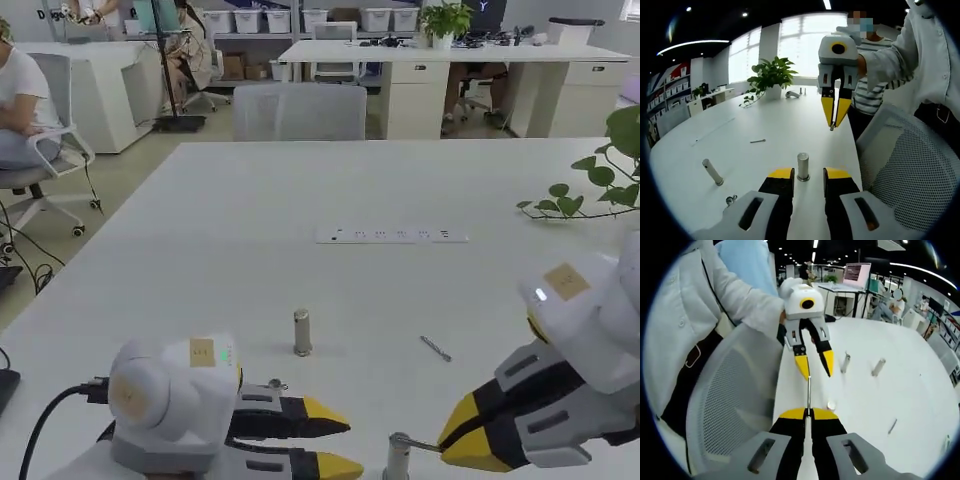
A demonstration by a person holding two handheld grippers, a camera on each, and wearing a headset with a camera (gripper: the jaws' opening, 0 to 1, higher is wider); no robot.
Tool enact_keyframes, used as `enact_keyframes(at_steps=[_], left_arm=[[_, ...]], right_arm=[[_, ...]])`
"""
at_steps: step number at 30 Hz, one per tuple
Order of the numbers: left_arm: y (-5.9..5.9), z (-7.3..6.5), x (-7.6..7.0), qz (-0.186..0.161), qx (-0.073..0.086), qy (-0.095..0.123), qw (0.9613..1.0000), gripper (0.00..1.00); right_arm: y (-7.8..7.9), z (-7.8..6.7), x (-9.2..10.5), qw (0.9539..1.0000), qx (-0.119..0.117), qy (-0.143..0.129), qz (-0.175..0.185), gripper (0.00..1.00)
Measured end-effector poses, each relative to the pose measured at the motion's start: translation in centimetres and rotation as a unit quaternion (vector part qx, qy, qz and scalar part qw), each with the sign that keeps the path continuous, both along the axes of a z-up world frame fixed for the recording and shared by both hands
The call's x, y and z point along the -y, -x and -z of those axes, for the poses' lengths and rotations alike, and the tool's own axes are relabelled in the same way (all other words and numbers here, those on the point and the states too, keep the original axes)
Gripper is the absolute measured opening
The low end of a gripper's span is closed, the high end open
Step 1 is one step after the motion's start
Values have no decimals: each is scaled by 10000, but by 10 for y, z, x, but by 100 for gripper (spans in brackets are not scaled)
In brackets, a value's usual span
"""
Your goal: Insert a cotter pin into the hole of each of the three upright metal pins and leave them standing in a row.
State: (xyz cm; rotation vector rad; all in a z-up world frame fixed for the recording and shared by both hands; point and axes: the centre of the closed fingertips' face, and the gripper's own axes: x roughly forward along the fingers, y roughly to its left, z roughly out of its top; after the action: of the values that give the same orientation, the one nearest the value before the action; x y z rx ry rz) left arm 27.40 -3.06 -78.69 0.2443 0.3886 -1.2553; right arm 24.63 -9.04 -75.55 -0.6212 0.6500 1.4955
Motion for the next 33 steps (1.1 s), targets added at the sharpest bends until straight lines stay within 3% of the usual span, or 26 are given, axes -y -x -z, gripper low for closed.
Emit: enact_keyframes(at_steps=[5, 9, 19, 25, 33], left_arm=[[-8, 15, 4, 46, 173, -129, 9998, 20], [-15, 25, 8, 60, 205, -191, 9996, 19], [-15, 44, 29, 602, 232, -214, 9977, 27], [-15, 61, 36, 954, 386, -451, 9937, 25], [-22, 62, 44, 1098, 482, -448, 9918, 22]], right_arm=[[-3, 6, 9, 9996, -29, 100, 277, 4], [-2, 8, 12, 9989, -72, 112, 455, 4], [2, 13, 21, 9978, -141, 172, 620, 4], [5, 14, 25, 9973, -201, 208, 673, 4], [6, 15, 28, 9970, -236, 245, 702, 4]])
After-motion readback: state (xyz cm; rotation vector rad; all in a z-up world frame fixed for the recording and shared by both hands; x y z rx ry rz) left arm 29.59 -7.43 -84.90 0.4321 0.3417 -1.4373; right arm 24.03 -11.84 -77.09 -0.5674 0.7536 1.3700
